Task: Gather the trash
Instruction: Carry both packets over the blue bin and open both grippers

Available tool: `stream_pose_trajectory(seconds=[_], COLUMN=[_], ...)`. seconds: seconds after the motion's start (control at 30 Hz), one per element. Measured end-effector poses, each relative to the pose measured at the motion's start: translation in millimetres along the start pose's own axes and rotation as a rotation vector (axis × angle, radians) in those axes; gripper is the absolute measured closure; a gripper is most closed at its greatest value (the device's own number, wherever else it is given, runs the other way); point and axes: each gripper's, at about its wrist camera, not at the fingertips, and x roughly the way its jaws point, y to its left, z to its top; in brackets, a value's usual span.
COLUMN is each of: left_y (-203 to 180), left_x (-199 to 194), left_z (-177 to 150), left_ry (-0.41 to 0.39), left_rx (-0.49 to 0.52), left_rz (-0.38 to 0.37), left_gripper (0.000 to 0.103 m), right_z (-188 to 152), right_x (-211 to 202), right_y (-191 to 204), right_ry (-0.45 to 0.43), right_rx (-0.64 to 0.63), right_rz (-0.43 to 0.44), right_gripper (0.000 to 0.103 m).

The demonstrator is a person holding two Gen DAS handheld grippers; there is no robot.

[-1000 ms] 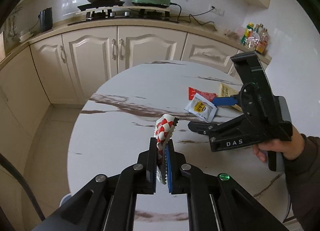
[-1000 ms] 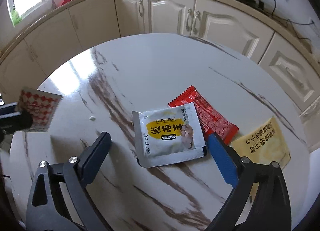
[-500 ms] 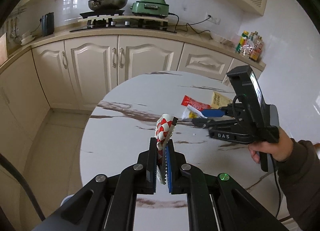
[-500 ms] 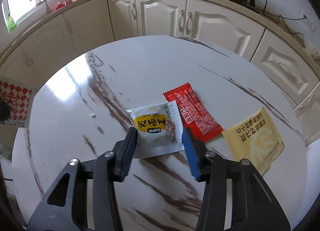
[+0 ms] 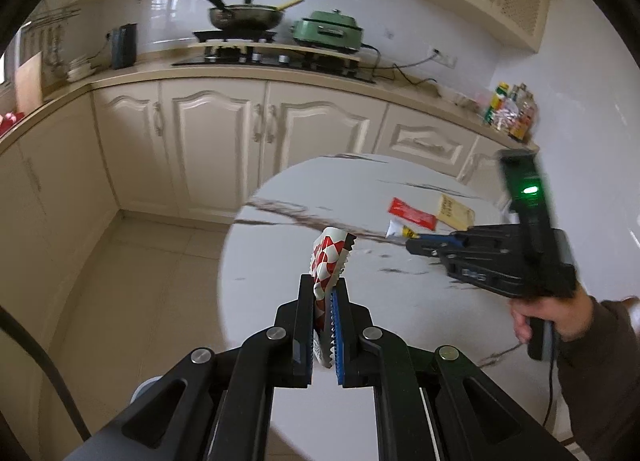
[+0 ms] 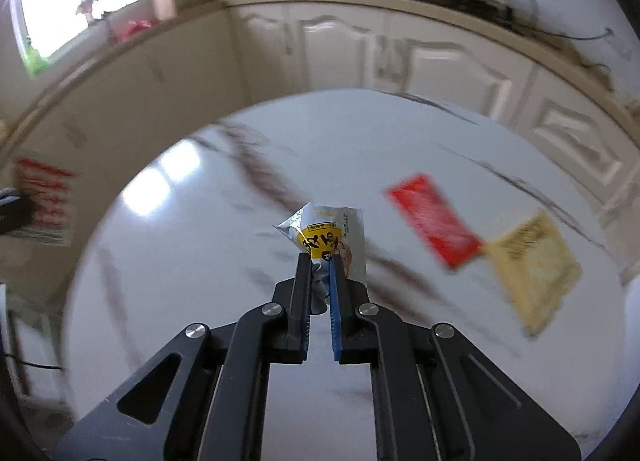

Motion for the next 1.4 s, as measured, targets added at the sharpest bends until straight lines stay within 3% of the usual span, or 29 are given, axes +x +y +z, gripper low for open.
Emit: stream_pose_trajectory(seconds=[0.13,0.33,0.47,0.63,0.7,0.9,1.0,1.03,1.23,1.3,1.37,1.4], left_y=[38.8,131.6,176.8,226.3,247.3,310.6,335.8,342.7,366.3,356.0,347.9,341.6], left_x=[-27.5,-54.2,-53.4,-32.9,-19.1,11.3,22.5,20.9,0.0,-13.9,-27.3,-34.2], left_z=[-21.9,-81.9,-119.7,-155.3,-163.7,-182.6,-181.1,-182.6,-174.5,-174.3,-167.6,-167.0], left_ry=[-0.02,0.009,0.074,0.149,0.186,0.26,0.289,0.285,0.228,0.205,0.177,0.167], left_rx=[-0.068,-0.271,-0.343,-0.455,-0.488,-0.609,-0.622,-0.63,-0.684,-0.677,-0.664,-0.659], left_rz=[0.05,0.172,0.282,0.267,0.235,0.236,0.274,0.288,0.335,0.354,0.361,0.365], left_gripper=[0.099,0.099,0.099,0.098,0.098,0.094,0.073,0.067,0.066,0.066,0.066,0.066], right_z=[11.9,22.2,19.9,9.0,1.3,-16.1,-19.8,-21.8,-20.3,-18.0,-15.3,-13.4], right_x=[-21.1,-16.1,13.5,78.6,105.8,183.6,213.8,221.8,246.0,246.6,242.5,239.9], right_y=[68.6,197.4,265.3,326.7,342.1,361.4,362.8,362.8,362.9,367.5,364.5,363.0], right_ry=[-0.068,-0.087,-0.047,0.065,0.116,0.258,0.314,0.327,0.364,0.35,0.331,0.317], right_rx=[-0.044,-0.124,-0.169,-0.229,-0.236,-0.23,-0.219,-0.216,-0.199,-0.185,-0.174,-0.167], right_rz=[0.14,0.347,0.395,0.368,0.37,0.378,0.386,0.389,0.42,0.442,0.439,0.44], right_gripper=[0.095,0.095,0.095,0.095,0.095,0.095,0.095,0.095,0.092,0.085,0.059,0.055])
